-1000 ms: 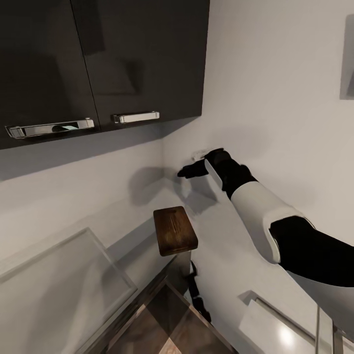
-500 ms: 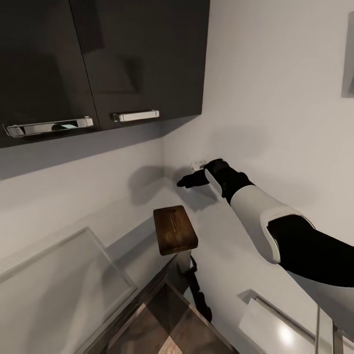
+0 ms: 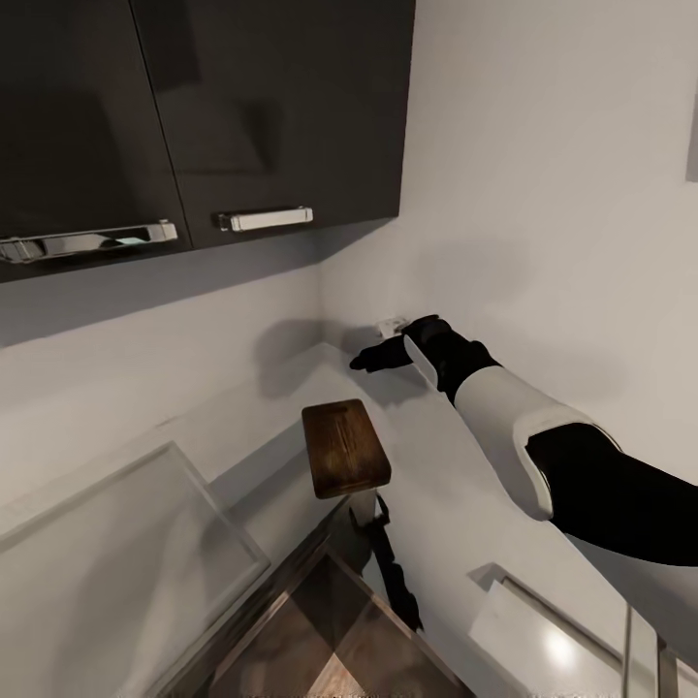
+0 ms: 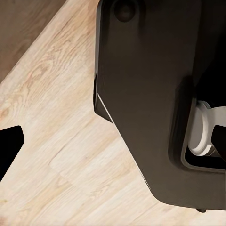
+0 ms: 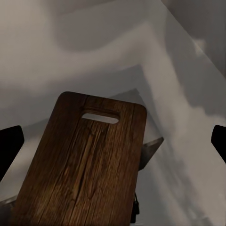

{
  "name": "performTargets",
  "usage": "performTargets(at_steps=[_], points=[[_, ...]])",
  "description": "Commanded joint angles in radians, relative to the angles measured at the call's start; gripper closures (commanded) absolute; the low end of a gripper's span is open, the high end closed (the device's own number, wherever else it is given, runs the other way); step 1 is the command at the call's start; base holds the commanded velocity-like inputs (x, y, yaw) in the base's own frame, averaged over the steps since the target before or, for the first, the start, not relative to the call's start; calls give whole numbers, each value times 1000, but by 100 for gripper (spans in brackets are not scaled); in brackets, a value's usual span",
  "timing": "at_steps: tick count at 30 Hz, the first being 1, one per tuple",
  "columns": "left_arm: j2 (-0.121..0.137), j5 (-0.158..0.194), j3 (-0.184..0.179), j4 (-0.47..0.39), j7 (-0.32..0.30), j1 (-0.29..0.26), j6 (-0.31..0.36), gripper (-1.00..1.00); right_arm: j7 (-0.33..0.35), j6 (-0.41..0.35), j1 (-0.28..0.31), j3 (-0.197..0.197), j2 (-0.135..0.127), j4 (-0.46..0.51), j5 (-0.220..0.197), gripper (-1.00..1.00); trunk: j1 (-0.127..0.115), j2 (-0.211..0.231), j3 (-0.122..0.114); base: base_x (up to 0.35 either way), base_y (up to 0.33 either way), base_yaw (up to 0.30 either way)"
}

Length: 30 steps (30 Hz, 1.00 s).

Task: In the kitchen, take the Vidalia onion out of the sink, dice it on the chopping board with the paring knife, put the diced onion into the bowl on the countertop, then place both the paring knife and the chopping board into the sink.

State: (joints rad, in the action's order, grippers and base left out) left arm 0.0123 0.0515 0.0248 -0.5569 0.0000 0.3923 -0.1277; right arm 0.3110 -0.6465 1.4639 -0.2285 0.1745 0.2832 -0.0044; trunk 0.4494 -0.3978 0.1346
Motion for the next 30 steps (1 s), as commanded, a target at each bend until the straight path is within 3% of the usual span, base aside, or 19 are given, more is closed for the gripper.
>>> performTargets(at_steps=[1, 30], points=[[0, 5, 0, -1, 0, 0, -1, -100, 2, -4, 1, -3, 0, 1, 0, -100, 1, -2, 4, 0, 0, 0], [0, 7, 0, 0, 0, 0, -1, -100, 3, -4, 1, -5, 0, 1, 0, -100, 1, -2, 50, 0, 0, 0]])
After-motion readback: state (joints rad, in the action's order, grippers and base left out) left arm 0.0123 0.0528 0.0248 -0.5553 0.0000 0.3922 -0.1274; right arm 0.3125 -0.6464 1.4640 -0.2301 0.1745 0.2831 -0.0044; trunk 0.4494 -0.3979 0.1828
